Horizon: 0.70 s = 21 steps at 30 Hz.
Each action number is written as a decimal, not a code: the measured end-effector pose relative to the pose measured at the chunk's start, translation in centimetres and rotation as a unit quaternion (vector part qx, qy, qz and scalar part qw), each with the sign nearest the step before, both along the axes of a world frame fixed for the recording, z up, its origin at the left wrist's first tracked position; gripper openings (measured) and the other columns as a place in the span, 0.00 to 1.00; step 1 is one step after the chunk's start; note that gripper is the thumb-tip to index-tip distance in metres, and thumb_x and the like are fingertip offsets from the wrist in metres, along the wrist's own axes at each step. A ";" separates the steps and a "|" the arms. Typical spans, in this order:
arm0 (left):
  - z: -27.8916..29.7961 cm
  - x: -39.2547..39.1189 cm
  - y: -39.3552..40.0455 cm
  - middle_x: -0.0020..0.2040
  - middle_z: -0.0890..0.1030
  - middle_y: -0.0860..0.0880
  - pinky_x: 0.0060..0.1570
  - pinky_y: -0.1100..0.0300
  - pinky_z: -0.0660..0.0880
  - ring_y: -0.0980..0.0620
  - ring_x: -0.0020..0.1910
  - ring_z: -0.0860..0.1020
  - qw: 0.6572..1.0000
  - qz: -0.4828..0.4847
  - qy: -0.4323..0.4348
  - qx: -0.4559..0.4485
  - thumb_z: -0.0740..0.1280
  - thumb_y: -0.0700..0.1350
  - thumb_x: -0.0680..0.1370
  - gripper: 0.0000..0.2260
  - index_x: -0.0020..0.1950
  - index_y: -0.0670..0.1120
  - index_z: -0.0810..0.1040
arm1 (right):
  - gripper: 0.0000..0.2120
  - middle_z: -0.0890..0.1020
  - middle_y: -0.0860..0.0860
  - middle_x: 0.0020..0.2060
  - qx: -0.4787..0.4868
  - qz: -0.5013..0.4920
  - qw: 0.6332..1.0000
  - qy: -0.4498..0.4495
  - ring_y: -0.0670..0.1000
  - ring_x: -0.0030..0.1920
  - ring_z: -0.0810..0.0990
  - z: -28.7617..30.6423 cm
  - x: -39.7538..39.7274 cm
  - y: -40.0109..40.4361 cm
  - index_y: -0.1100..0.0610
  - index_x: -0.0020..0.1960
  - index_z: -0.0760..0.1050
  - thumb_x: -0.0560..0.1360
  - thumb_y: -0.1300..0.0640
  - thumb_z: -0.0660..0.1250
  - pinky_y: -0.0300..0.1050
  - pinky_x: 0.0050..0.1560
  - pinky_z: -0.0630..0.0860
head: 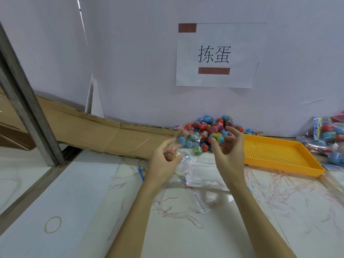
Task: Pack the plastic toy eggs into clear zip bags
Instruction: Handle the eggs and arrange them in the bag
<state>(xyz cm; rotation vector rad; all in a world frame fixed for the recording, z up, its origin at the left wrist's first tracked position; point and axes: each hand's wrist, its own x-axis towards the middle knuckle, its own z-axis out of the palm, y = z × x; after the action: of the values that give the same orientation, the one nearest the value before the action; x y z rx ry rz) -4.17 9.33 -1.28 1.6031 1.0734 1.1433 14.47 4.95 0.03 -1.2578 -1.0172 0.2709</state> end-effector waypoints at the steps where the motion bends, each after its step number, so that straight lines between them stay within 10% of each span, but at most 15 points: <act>1: 0.2 0.0 -0.1 0.50 0.81 0.76 0.54 0.72 0.77 0.75 0.55 0.77 1.000 -0.001 0.005 0.003 0.77 0.44 0.77 0.24 0.70 0.56 0.75 | 0.20 0.79 0.52 0.51 0.020 0.001 1.000 -0.005 0.44 0.47 0.80 0.5 -0.2 -0.2 0.55 0.66 0.71 0.77 0.59 0.74 0.36 0.46 0.79; 11: 0.7 0.2 -0.8 0.62 0.83 0.57 0.61 0.56 0.81 0.57 0.61 0.80 0.998 -0.043 0.039 0.011 0.76 0.46 0.78 0.24 0.73 0.55 0.76 | 0.17 0.76 0.47 0.59 0.011 0.056 0.981 -0.186 0.46 0.50 0.84 0.3 -2.0 0.0 0.53 0.64 0.77 0.78 0.66 0.71 0.37 0.41 0.83; 21: 0.5 0.3 -0.8 0.61 0.83 0.53 0.54 0.64 0.80 0.54 0.60 0.80 0.994 -0.030 0.096 0.045 0.77 0.46 0.77 0.21 0.68 0.50 0.79 | 0.16 0.80 0.38 0.53 -0.079 0.134 0.972 -0.179 0.38 0.48 0.82 0.1 -1.1 -0.4 0.46 0.58 0.74 0.76 0.60 0.74 0.33 0.41 0.79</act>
<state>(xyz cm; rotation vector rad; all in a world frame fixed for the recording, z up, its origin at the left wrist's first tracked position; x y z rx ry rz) -3.89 8.57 -0.79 1.8331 1.1017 1.0252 13.42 4.59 0.15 -1.3404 -1.5057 0.3441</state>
